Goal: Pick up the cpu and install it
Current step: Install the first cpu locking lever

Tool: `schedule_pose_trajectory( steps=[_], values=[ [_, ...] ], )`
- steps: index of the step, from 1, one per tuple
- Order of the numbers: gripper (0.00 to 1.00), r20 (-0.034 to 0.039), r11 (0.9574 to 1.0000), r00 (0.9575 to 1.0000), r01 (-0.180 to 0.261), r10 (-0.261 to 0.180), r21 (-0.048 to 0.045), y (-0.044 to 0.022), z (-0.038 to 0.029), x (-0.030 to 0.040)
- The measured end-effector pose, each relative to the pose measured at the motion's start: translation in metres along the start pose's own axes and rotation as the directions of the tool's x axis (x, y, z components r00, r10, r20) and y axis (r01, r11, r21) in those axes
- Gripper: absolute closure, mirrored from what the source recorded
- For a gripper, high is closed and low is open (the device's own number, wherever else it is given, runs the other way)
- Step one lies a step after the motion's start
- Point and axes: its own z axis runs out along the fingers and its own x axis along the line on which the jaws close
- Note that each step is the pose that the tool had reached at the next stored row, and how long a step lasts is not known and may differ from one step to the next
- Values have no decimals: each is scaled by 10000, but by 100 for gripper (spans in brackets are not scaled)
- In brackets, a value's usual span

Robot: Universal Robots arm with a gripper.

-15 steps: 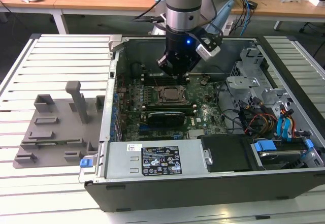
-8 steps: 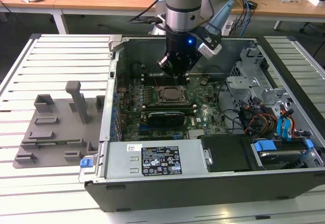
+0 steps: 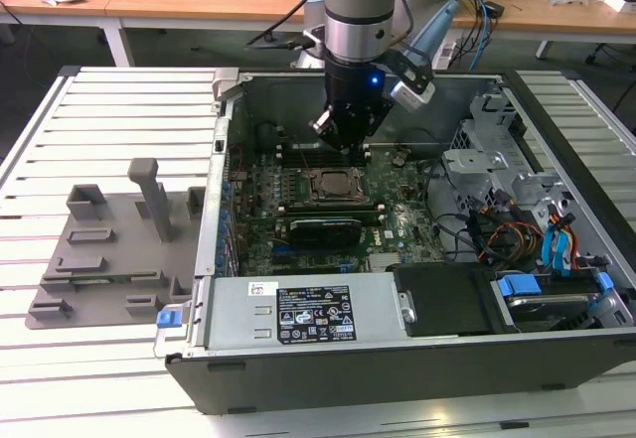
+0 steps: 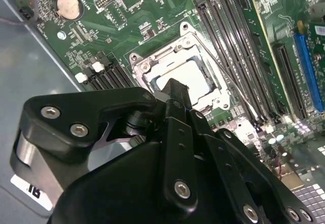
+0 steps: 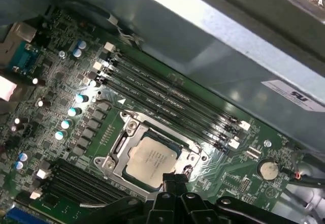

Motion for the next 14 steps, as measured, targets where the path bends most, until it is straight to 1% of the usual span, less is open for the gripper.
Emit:
schedule_pose_trajectory(
  steps=[1,5,6,8,10,11,13,14],
  values=[
    [89,12,9998,9998,210,-210,-10,0,0,0],
    [89,35,9984,9984,573,-573,-26,0,0,0],
    [89,46,9972,9972,747,-746,-34,0,0,0],
    [89,71,9934,9934,1146,-1146,-51,0,0,-1],
    [89,97,9875,9875,1573,-1572,-67,0,0,-1],
    [89,107,9852,9852,1711,-1710,-71,0,0,-1],
    [89,118,9819,9819,1891,-1890,-78,0,0,-1],
    [89,127,9791,9791,2033,-2032,-82,-1,0,-1]
  ],
)
